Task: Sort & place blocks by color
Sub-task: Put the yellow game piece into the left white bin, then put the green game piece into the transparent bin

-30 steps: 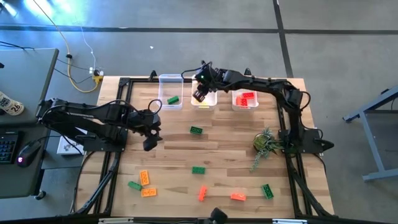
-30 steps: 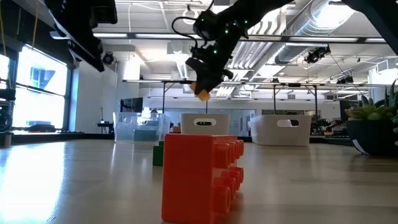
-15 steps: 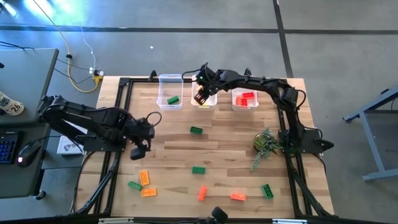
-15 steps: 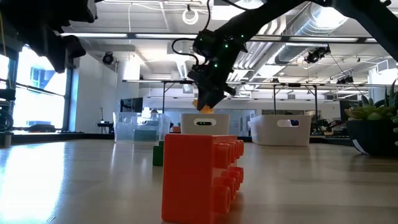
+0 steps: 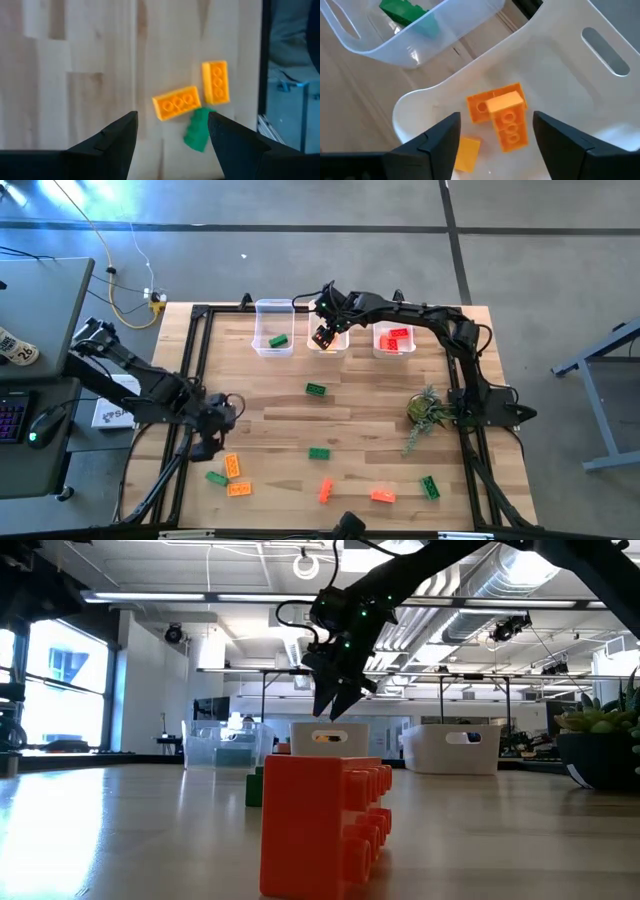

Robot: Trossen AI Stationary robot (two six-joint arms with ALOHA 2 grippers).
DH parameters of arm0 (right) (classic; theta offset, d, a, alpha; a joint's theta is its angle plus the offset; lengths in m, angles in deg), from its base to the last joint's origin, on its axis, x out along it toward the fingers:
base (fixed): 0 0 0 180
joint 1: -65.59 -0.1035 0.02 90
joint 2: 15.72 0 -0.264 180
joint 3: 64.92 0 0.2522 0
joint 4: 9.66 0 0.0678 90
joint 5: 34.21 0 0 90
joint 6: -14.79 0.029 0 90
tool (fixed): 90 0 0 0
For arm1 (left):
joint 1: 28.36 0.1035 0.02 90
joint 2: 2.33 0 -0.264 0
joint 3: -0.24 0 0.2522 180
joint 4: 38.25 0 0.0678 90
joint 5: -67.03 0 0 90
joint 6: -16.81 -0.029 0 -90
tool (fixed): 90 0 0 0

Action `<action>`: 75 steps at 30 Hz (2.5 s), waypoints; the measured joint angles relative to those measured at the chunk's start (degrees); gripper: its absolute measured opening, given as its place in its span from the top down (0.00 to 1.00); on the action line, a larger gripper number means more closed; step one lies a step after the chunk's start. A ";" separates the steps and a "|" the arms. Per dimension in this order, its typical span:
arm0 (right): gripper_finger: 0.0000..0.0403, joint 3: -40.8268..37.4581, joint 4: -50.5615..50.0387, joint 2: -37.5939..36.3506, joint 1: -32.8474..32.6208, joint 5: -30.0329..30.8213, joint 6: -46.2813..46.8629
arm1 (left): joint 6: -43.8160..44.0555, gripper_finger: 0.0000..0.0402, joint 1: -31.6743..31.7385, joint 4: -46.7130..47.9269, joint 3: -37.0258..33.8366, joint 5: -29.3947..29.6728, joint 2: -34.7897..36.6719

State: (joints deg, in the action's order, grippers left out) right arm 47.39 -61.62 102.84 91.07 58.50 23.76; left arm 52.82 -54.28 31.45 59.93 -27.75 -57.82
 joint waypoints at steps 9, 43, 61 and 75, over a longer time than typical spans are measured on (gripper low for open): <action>0.41 0.00 0.07 -0.26 -0.01 -3.01 0.00 | 11.95 0.43 -11.19 -0.04 0.00 1.83 -0.95; 0.41 0.00 2.09 -2.03 0.02 -2.98 -0.42 | 26.33 0.43 -24.85 -13.07 0.02 1.77 -31.28; 0.41 0.00 2.04 -2.03 0.03 -5.50 -0.46 | 26.89 0.77 -24.27 -14.31 0.11 0.72 -36.90; 0.41 0.00 1.85 -6.38 -0.02 -8.11 -1.95 | 36.86 0.83 -24.60 -10.87 -0.04 1.69 -23.21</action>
State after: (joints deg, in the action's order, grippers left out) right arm 47.39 -59.78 96.46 91.05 50.39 21.82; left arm 89.68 -78.88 20.58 59.89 -26.06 -81.02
